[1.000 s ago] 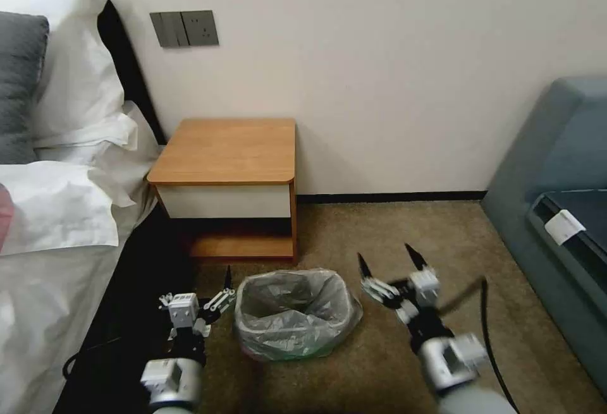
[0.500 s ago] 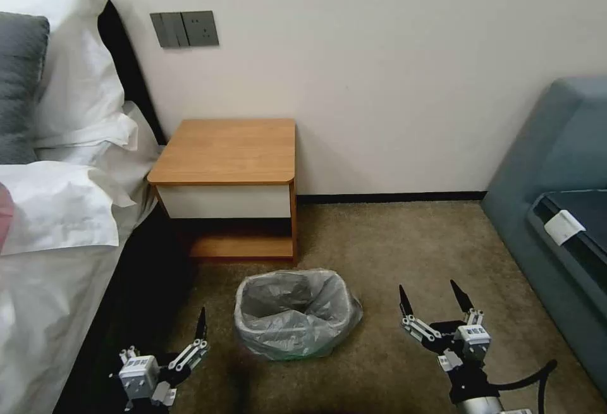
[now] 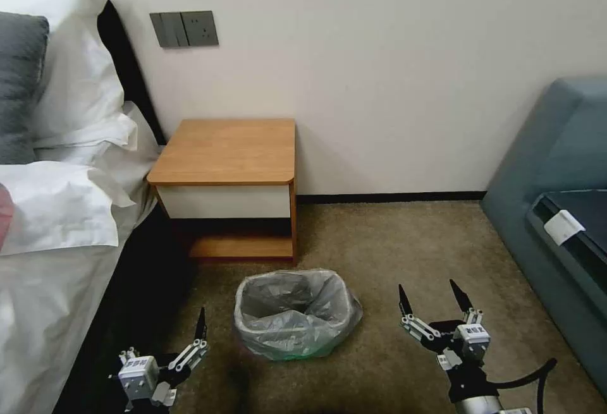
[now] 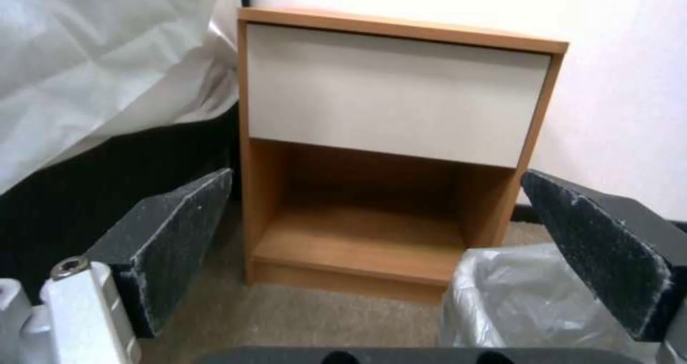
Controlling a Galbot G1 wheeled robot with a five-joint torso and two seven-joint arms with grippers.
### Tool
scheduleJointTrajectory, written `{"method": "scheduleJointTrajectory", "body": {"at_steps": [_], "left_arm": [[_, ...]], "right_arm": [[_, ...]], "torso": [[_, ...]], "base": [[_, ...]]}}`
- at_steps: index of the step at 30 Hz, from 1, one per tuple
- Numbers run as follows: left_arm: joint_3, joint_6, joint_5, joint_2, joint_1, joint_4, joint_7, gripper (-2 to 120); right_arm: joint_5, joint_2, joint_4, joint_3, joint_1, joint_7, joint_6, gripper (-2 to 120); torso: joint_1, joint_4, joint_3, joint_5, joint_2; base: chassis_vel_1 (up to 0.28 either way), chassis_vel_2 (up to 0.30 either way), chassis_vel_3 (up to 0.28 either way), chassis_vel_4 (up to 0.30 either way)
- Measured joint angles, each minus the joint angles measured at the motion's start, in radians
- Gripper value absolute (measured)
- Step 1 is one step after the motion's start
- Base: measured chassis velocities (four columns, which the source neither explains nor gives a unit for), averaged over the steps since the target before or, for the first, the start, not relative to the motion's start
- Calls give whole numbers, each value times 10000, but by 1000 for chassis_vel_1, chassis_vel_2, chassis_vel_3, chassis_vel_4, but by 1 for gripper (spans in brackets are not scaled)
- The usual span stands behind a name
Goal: Pick up the garbage bag from the table and place it over the trash can.
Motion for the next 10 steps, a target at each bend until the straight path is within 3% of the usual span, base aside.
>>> {"method": "scheduleJointTrajectory", "body": {"at_steps": [10], "left_arm": [[7, 16, 0, 4, -12, 10, -6, 100]], "right_arm": [[8, -10, 8, -12, 12, 13, -19, 100]], "torso": [[0, 0, 1, 0, 0]], "base": [[0, 0, 0, 0]]}}
